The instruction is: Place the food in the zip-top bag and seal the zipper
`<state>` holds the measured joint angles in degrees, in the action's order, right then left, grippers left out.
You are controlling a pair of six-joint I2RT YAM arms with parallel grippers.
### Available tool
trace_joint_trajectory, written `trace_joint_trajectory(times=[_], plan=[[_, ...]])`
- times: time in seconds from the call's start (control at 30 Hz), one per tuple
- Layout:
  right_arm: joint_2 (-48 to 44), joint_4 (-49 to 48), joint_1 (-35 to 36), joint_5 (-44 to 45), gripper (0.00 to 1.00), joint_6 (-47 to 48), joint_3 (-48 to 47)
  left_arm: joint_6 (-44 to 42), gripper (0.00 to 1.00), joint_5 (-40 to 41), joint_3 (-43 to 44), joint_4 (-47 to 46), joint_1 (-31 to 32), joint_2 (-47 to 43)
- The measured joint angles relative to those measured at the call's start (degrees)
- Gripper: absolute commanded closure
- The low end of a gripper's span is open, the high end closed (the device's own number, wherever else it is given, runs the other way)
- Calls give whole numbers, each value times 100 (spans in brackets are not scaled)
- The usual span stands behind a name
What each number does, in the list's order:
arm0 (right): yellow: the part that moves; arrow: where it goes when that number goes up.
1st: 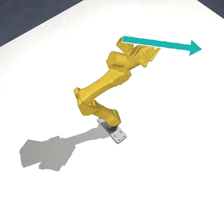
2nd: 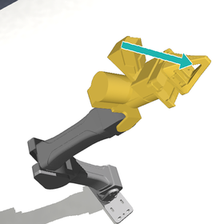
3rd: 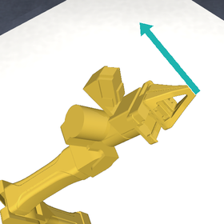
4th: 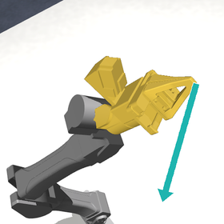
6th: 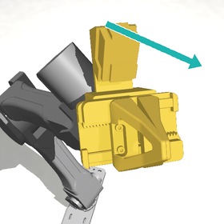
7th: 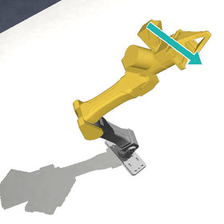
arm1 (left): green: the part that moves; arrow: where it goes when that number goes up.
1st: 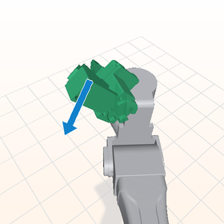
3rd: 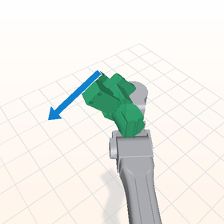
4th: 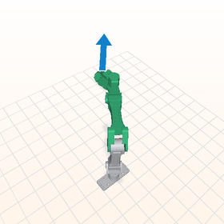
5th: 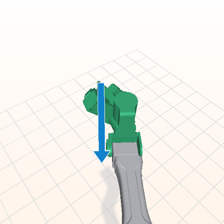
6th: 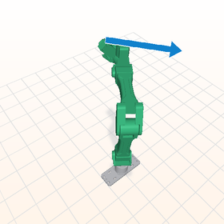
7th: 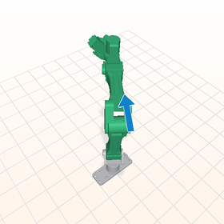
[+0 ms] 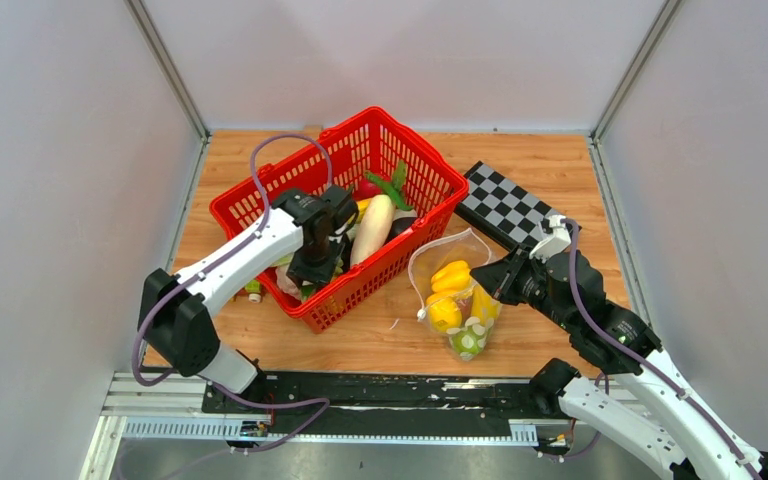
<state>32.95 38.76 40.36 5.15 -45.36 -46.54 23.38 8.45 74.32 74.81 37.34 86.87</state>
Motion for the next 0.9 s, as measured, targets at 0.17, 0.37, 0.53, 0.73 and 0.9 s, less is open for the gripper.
trace_joint_trajectory(times=[0.17, 0.37, 0.53, 0.73, 0.9], plan=[[-7, 2, 0, 24, 97, 0, 0, -9, 100, 66, 411, 81, 0, -122], [-11, 13, 0, 52, 97, 0, 0, -11, 100, 168, 748, -2, 0, -289], [-11, 24, 0, 79, 97, 0, 0, -9, 100, 271, 782, -162, 0, -555], [-9, 22, 0, 81, 97, 0, -2, 11, 100, 415, 793, -459, 0, -1016], [-9, 24, 0, 81, 97, 0, -2, 55, 100, 431, 791, -953, 0, -1663]])
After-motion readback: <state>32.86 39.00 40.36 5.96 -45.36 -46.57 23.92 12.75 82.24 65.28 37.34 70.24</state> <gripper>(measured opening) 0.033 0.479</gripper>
